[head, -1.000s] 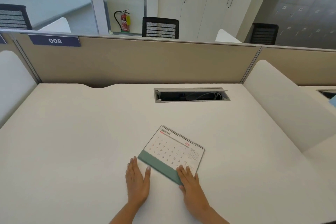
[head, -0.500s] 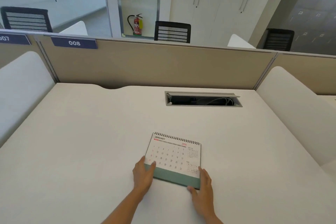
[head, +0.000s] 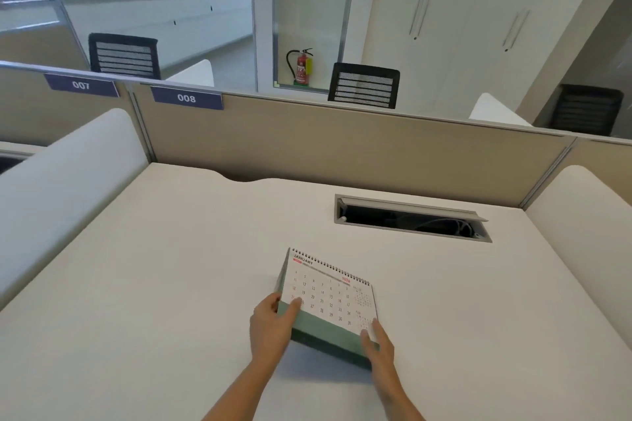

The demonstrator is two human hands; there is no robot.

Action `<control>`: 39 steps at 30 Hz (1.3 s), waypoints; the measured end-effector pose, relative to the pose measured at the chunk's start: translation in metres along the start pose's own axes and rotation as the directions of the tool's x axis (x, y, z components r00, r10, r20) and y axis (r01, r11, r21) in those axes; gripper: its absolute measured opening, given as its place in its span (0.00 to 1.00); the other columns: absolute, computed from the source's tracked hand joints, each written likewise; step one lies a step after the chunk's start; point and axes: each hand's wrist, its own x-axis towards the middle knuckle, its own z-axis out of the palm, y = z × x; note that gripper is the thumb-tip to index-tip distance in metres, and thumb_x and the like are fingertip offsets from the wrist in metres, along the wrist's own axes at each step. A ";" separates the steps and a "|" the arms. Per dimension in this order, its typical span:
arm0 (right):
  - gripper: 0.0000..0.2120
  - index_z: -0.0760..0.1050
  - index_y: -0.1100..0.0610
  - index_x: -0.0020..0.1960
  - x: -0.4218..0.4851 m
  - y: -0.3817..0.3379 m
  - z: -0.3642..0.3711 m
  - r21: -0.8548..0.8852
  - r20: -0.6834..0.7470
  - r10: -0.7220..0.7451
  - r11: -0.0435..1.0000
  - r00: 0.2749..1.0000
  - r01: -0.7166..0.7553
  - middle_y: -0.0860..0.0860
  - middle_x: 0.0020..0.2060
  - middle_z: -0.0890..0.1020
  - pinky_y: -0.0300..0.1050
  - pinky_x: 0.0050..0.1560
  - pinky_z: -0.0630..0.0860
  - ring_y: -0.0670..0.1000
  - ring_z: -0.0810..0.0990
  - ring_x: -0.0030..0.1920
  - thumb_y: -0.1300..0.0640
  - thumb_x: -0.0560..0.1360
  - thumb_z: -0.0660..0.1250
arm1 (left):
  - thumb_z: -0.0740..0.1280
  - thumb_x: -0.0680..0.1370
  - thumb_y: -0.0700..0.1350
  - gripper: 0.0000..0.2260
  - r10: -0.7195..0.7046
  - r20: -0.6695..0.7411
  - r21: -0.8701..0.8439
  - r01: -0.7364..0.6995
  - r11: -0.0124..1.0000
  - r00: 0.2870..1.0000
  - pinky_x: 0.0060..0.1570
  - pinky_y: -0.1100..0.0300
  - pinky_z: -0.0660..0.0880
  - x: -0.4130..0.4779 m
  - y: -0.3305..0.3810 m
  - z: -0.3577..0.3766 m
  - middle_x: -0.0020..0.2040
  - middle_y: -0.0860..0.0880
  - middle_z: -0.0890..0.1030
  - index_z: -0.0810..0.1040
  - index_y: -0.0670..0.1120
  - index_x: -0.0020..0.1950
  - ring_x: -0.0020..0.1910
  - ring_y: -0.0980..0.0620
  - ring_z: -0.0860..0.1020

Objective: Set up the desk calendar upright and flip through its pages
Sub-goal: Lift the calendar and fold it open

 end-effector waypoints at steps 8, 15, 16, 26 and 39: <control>0.25 0.66 0.39 0.67 -0.020 -0.091 0.025 0.135 0.144 -0.130 0.985 0.981 0.111 0.43 0.68 0.65 0.50 0.63 0.68 0.49 0.66 0.66 0.34 0.72 0.57 | 0.66 0.76 0.50 0.13 0.623 0.020 0.364 -0.586 0.724 0.782 0.29 0.71 0.75 -0.018 0.051 0.028 0.45 0.57 0.83 0.79 0.48 0.59 0.34 0.58 0.79; 0.28 0.72 0.48 0.65 -0.019 -0.135 0.004 0.438 0.201 -0.183 0.896 0.962 0.079 0.52 0.56 0.83 0.53 0.49 0.80 0.55 0.83 0.53 0.34 0.72 0.59 | 0.65 0.72 0.38 0.14 0.856 0.373 0.604 -0.794 0.067 0.357 0.35 0.60 0.78 -0.025 0.048 0.048 0.40 0.51 0.84 0.81 0.46 0.55 0.39 0.50 0.82; 0.26 0.73 0.49 0.63 -0.018 -0.137 0.003 0.427 0.206 -0.155 0.903 0.966 0.054 0.53 0.54 0.84 0.52 0.48 0.80 0.55 0.84 0.52 0.35 0.72 0.61 | 0.66 0.71 0.38 0.14 0.845 0.408 0.602 -0.798 0.034 0.344 0.36 0.60 0.78 -0.028 0.045 0.048 0.40 0.51 0.83 0.81 0.46 0.56 0.40 0.49 0.81; 0.09 0.78 0.64 0.53 0.032 -0.075 0.007 0.202 -0.015 0.176 0.965 0.984 -0.169 0.60 0.41 0.85 0.48 0.35 0.80 0.60 0.85 0.39 0.60 0.76 0.65 | 0.54 0.80 0.47 0.18 0.516 0.766 0.274 -0.921 0.279 0.384 0.57 0.59 0.75 -0.041 -0.010 0.044 0.68 0.50 0.69 0.66 0.52 0.71 0.60 0.52 0.75; 0.10 0.74 0.50 0.56 0.038 -0.085 0.019 0.099 -0.024 0.005 0.995 1.000 -0.003 0.53 0.51 0.83 0.52 0.47 0.79 0.55 0.81 0.52 0.61 0.80 0.58 | 0.59 0.78 0.58 0.29 -0.033 0.220 0.280 -0.030 0.959 0.975 0.65 0.51 0.66 0.074 -0.018 -0.048 0.70 0.42 0.70 0.57 0.48 0.75 0.66 0.44 0.71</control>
